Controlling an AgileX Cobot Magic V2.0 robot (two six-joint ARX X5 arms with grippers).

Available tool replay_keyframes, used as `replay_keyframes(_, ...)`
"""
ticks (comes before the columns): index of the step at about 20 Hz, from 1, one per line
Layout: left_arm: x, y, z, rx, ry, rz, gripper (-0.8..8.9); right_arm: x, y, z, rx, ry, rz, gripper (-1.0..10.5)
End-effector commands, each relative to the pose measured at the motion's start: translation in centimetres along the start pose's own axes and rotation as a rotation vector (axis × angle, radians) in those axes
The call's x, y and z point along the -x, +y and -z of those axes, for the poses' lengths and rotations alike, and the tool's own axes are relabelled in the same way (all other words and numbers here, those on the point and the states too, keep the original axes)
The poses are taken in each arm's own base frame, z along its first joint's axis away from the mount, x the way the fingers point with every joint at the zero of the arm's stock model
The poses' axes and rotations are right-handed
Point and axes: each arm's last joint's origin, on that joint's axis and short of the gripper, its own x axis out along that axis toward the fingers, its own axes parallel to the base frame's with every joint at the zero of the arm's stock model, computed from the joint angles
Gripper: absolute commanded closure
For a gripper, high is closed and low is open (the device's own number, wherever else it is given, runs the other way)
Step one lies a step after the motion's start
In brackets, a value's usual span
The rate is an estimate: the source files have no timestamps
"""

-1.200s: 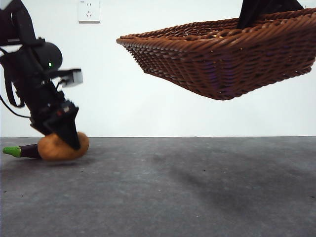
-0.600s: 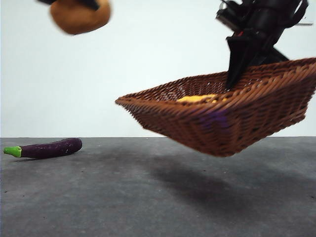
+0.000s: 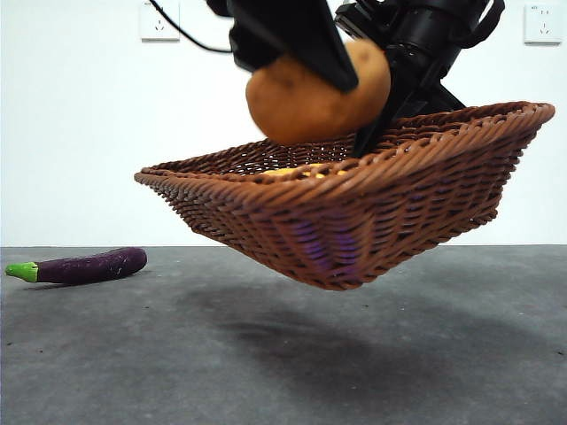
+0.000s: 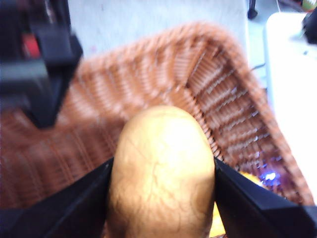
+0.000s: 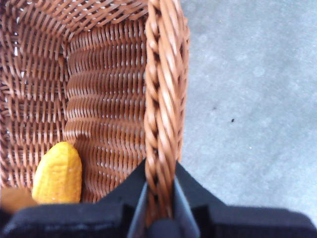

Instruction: Help me put the vegetables on the table into the basket

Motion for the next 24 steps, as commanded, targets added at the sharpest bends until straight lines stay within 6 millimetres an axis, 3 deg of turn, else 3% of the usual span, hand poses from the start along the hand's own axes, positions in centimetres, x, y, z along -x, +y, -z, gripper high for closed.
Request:
replay_keyframes(1,-1.6,0.4,0.6,0.007,0.045,0.030,8.21,-0.4,0.1,0.0,-0.010,0.009,-0.019,9.6)
replay_keyframes(5,-3.2,0.5,1.0,0.030,0.071,0.071,7.81,-0.7,0.8,0.0,0.009,0.013,-0.030,9.6)
replay_keyframes(8,-3.2,0.5,0.9,0.043,0.067,0.067,3.38,-0.7,1.0,-0.1,0.015,0.010,-0.031,9.6)
replay_keyframes(16,-2.7,0.7,0.4,0.055,0.026,0.041,3.00,-0.7,1.0,-0.1,0.019,0.010,-0.031,9.6)
replay_keyframes(18,-1.4,0.9,-0.2,0.065,0.015,0.022,3.01,-0.7,0.9,-0.1,0.018,0.009,-0.018,9.6)
replay_keyframes(20,1.3,1.4,-1.1,0.083,-0.005,-0.011,3.01,-0.5,0.4,-0.1,0.008,0.004,-0.001,9.6)
replay_keyframes(22,4.9,2.4,-1.5,0.118,-0.041,-0.099,3.02,-0.4,0.1,-0.1,0.003,0.000,0.001,9.6)
replay_keyframes(24,8.9,4.0,-0.8,0.214,-0.037,-0.332,3.08,-0.3,-0.2,-0.1,-0.004,-0.005,0.008,9.6)
